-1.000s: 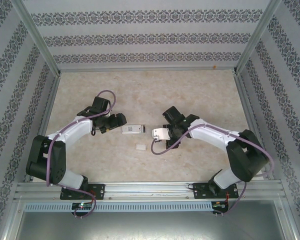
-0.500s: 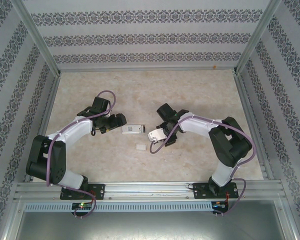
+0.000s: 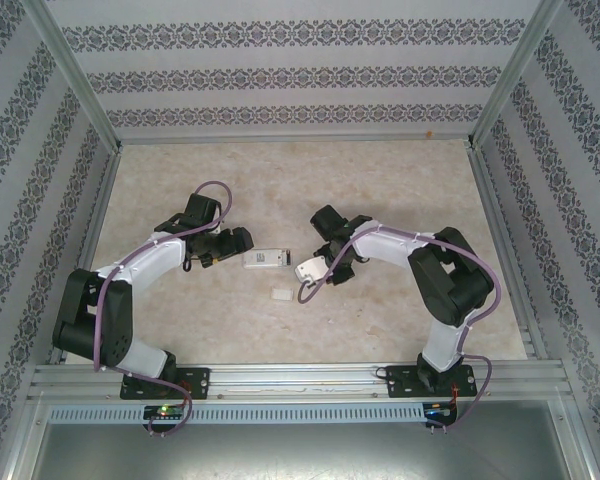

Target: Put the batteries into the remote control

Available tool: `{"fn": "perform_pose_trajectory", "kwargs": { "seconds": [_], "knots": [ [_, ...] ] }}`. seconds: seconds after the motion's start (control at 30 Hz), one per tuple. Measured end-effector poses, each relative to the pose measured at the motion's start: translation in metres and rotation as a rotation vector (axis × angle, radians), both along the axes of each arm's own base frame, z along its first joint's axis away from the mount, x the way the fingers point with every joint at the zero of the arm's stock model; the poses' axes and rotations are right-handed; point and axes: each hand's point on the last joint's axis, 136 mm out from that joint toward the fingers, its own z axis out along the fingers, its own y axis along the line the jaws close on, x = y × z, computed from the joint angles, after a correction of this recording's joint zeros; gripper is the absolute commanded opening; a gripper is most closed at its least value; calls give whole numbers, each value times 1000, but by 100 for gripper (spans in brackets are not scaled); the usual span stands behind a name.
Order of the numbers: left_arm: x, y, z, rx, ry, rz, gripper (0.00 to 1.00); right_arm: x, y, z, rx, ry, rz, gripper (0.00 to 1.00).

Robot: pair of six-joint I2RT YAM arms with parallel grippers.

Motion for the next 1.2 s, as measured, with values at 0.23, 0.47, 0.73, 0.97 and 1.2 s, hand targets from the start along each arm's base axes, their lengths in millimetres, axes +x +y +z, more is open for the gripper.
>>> {"fn": "perform_pose_trajectory", "kwargs": {
  "seconds": [0.23, 0.47, 0.73, 0.97, 1.2],
  "knots": [
    [0, -1, -5, -4, 14, -4, 86, -4, 35, 12, 70, 36, -262, 0],
    [3, -2, -5, 0, 12, -10, 86, 0, 94, 43, 336, 305, -911, 0],
    [3, -2, -4, 2, 6, -17, 86, 36, 99, 55, 479, 582, -1486, 4],
    [3, -2, -4, 2, 6, -16, 86, 42, 103, 23, 399, 706, -1715, 7],
    [3, -2, -4, 2, 6, -16, 86, 36, 104, 20, 373, 732, -1784, 20]
  ]
}}
